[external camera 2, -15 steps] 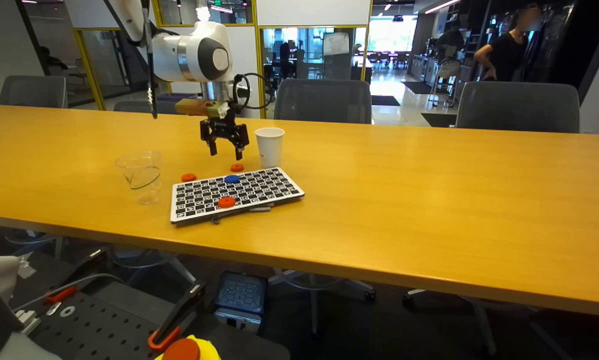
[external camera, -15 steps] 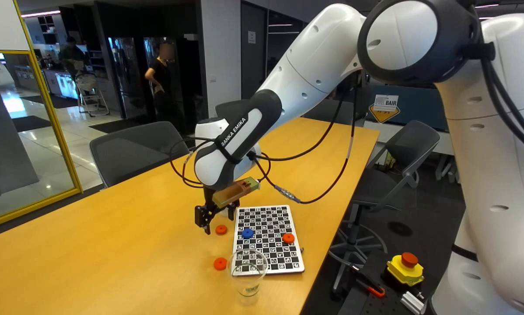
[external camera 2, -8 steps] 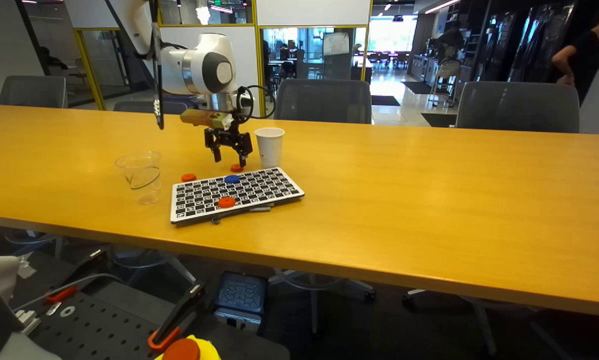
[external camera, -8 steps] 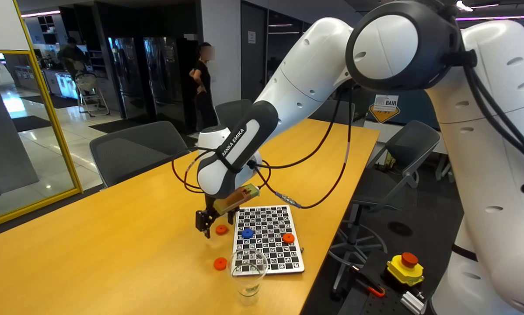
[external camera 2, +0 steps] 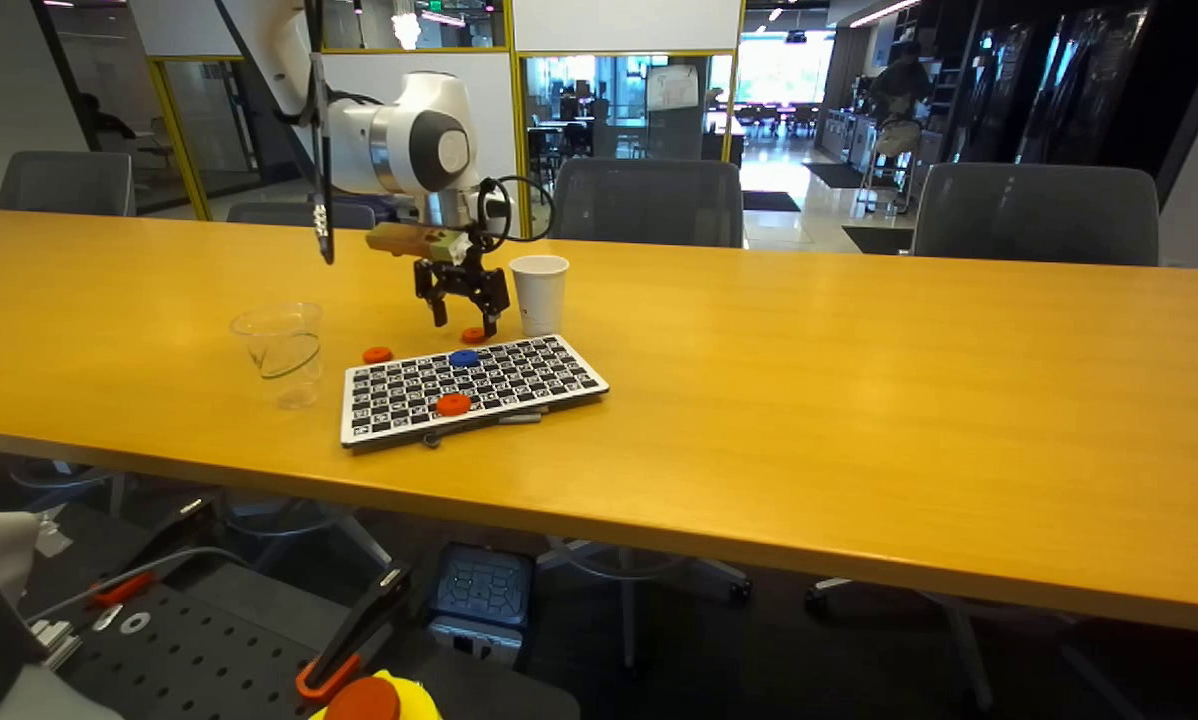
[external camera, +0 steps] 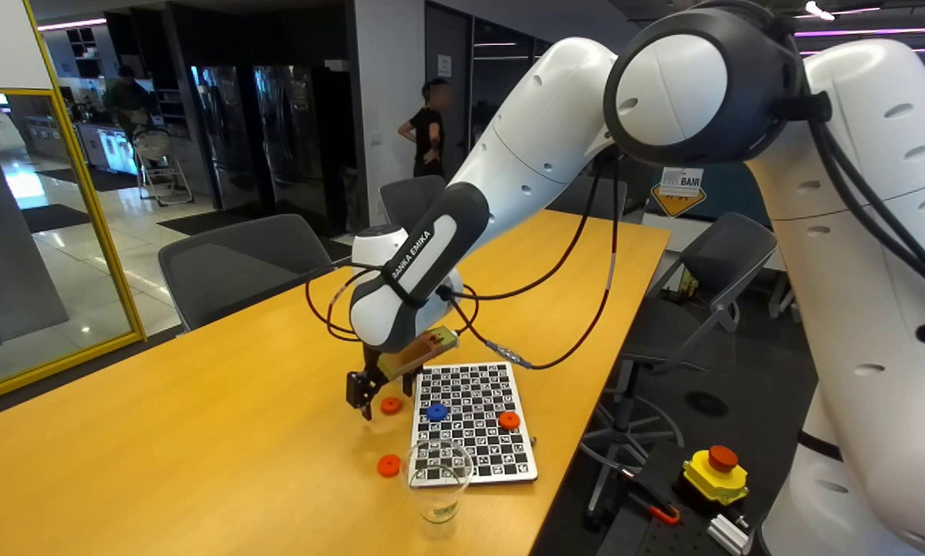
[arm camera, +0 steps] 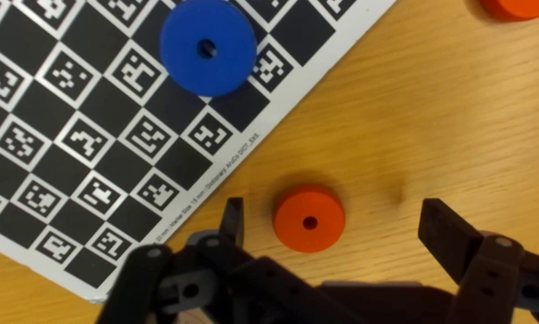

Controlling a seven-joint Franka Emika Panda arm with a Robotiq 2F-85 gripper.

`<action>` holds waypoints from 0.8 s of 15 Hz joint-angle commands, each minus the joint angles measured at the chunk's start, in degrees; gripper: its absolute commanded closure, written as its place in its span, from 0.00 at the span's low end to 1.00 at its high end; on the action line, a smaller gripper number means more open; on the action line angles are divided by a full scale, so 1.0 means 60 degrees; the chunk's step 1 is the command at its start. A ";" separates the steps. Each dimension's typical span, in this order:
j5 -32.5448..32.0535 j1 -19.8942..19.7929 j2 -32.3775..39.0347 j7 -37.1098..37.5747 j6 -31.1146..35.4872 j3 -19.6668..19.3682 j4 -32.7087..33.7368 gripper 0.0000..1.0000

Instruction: Put the orange objects in the white cup and the blue object in the glass cup

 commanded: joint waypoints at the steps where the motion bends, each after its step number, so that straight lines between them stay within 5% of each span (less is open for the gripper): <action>1: 0.0181 -0.0061 0.0087 -0.0209 0.0209 -0.0017 0.0168 0.00; 5: 0.0195 -0.0099 0.0133 -0.0224 0.0245 -0.0012 0.0204 0.00; 6: 0.0218 -0.0119 0.0141 -0.0239 0.0271 0.0003 0.0207 0.25; 7: 0.0205 -0.0111 0.0155 -0.0232 0.0299 -0.0007 0.0212 0.26; 12: 0.0204 -0.0107 0.0222 -0.0233 0.0284 -0.0008 0.0267 0.65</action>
